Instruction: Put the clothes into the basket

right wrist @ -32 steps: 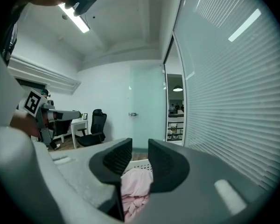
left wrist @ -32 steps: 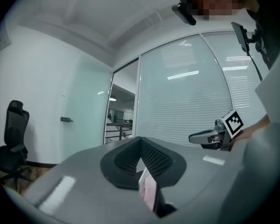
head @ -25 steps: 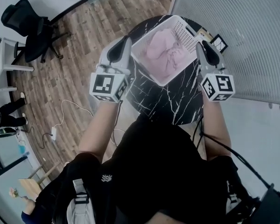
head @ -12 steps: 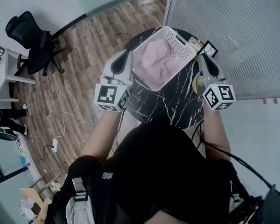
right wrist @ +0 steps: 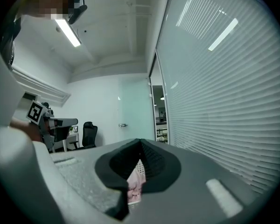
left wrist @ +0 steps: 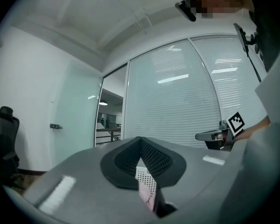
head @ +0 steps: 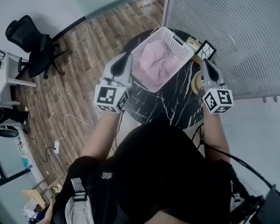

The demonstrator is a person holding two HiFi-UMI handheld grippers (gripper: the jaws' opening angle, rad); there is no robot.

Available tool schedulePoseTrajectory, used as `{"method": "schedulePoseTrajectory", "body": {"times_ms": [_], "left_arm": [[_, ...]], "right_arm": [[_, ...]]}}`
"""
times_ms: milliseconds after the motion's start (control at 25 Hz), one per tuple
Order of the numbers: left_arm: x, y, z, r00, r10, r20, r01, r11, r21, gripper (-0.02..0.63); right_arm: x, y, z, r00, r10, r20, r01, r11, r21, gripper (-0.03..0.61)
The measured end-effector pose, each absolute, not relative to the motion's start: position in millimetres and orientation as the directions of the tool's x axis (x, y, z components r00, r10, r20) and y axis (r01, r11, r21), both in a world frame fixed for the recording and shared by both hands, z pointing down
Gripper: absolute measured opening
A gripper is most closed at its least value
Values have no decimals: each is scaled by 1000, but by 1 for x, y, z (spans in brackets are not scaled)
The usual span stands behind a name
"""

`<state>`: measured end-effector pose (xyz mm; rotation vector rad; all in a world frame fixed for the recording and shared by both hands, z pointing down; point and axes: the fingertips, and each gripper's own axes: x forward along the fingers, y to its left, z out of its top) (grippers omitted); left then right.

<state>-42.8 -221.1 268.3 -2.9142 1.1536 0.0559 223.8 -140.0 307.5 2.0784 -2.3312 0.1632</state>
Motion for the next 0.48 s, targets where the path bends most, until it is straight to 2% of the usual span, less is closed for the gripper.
{"method": "schedulePoseTrajectory", "body": {"times_ms": [480], "left_arm": [[-28, -210, 255, 757, -651, -51, -652, -758, -11, 8]], "right_arm": [[235, -129, 311, -110, -991, 73, -992, 106, -66, 2]]}}
